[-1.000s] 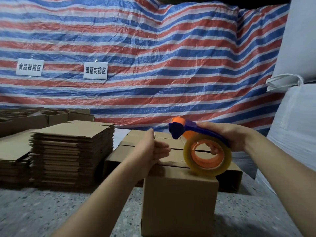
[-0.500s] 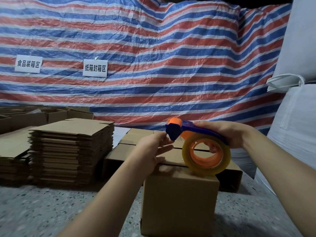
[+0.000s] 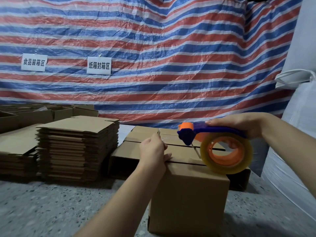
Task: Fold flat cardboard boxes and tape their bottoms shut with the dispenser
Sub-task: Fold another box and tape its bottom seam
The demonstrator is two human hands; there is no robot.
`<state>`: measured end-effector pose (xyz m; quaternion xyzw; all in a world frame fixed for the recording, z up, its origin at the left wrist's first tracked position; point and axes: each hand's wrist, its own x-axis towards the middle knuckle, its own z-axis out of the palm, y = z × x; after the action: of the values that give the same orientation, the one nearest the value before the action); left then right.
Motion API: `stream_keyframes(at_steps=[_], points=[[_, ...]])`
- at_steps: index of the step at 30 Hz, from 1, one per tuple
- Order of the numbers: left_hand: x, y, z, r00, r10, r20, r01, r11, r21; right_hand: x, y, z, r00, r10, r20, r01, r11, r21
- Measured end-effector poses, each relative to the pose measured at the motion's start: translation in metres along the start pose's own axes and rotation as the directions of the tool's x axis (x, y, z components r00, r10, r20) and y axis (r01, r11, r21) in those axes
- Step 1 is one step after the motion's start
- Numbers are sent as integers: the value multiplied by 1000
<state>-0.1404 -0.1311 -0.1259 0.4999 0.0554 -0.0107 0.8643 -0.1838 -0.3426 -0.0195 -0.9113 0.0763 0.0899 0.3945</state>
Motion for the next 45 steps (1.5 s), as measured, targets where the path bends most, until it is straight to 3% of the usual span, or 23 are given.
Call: stream_keyframes(at_steps=[3, 6, 8, 11, 14, 25, 31, 45], points=[[1, 0, 0, 1000, 3, -31, -5, 997, -75, 4, -4, 3, 1000, 8, -4, -8, 1000, -28], [5, 4, -8, 1000, 17, 26, -13, 990, -142, 6, -10, 7, 999, 28, -16, -29, 997, -71], [10, 7, -21, 986, 154, 64, -154, 988, -1, 7, -13, 7, 999, 48, -19, -49, 996, -77], [16, 4, -45, 944, 302, 134, -331, 874, 355, 10, -19, 10, 998, 67, -19, -68, 992, -109], [20, -5, -63, 946, 278, 168, -324, 841, 433, 13, -29, 16, 996, 84, -16, -86, 978, -193], [21, -24, -77, 985, 110, 131, -148, 934, 325, 30, -49, 26, 991, 130, -10, -127, 944, -303], [18, -20, -78, 978, 131, 161, -174, 941, 290, 35, -50, 27, 990, 139, -15, -136, 936, -324], [24, -39, -87, 987, 98, 130, -142, 912, 384, 36, -54, 33, 992, 126, 3, -117, 929, -350]])
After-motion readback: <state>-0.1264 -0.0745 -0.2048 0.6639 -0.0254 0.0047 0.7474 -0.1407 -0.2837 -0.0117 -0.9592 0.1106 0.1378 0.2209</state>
